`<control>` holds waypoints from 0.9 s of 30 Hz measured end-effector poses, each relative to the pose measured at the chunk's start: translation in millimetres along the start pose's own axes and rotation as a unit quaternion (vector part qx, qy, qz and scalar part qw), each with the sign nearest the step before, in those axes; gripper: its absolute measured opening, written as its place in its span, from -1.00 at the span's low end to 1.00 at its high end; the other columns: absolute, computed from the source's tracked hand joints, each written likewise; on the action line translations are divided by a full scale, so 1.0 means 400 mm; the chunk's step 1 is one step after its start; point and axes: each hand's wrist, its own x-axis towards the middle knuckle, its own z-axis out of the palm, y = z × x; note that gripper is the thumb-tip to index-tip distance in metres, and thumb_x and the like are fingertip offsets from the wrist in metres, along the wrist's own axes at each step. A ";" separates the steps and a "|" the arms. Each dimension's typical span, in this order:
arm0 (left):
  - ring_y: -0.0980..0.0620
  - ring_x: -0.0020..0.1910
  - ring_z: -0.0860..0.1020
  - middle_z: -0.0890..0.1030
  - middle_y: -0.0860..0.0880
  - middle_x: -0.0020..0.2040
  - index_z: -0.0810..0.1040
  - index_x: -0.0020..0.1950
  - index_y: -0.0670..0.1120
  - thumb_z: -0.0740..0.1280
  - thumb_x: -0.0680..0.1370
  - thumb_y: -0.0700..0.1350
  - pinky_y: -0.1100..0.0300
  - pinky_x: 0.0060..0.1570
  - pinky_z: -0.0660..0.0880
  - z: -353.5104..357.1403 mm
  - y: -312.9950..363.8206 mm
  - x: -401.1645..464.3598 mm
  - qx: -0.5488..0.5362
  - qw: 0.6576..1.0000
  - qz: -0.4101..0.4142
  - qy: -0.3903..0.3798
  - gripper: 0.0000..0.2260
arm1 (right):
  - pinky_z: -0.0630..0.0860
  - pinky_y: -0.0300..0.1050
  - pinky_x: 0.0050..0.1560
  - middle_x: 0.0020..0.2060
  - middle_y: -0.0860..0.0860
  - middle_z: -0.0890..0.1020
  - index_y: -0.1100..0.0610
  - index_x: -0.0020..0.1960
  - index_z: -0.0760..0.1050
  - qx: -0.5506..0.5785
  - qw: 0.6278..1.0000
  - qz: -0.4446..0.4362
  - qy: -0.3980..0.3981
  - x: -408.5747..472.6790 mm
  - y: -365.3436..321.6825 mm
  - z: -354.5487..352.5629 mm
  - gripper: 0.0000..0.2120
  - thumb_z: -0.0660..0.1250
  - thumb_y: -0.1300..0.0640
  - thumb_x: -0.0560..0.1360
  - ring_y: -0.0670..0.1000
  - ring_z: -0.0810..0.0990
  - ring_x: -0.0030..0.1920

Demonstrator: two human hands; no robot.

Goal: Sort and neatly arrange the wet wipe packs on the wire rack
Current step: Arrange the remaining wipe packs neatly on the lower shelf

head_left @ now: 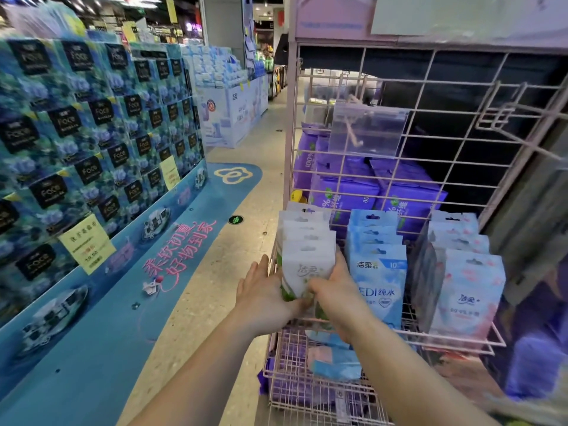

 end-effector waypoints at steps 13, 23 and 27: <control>-0.02 0.23 0.48 0.53 0.09 0.17 0.36 0.24 0.21 0.51 0.10 0.25 -0.08 0.13 0.50 -0.016 -0.014 0.040 -0.138 0.987 0.027 0.080 -0.25 | 0.52 0.05 0.21 0.16 -0.06 0.60 -0.13 0.39 0.25 0.053 0.998 -0.007 -0.044 0.021 0.005 0.010 -0.28 0.28 0.27 0.29 0.01 0.56 0.17; 0.01 0.52 0.11 0.31 0.18 0.44 0.22 0.39 0.35 0.44 0.25 0.24 -0.21 0.46 -0.12 -0.010 0.002 0.033 -0.006 0.992 0.091 0.092 -0.25 | 0.55 0.07 0.11 0.15 -0.05 0.58 -0.16 0.40 0.20 0.061 0.998 -0.013 -0.033 0.029 0.000 0.013 -0.27 0.22 0.37 0.35 0.02 0.54 0.14; 0.01 0.54 0.02 0.21 0.16 0.51 0.14 0.43 0.36 0.42 0.24 0.29 -0.25 0.45 -0.17 -0.015 0.000 0.046 0.051 0.995 0.072 0.056 -0.18 | 0.57 0.04 -0.01 0.09 -0.03 0.58 -0.14 0.40 0.20 0.068 0.997 0.001 -0.031 0.036 -0.004 0.017 -0.29 0.21 0.36 0.35 0.05 0.53 0.10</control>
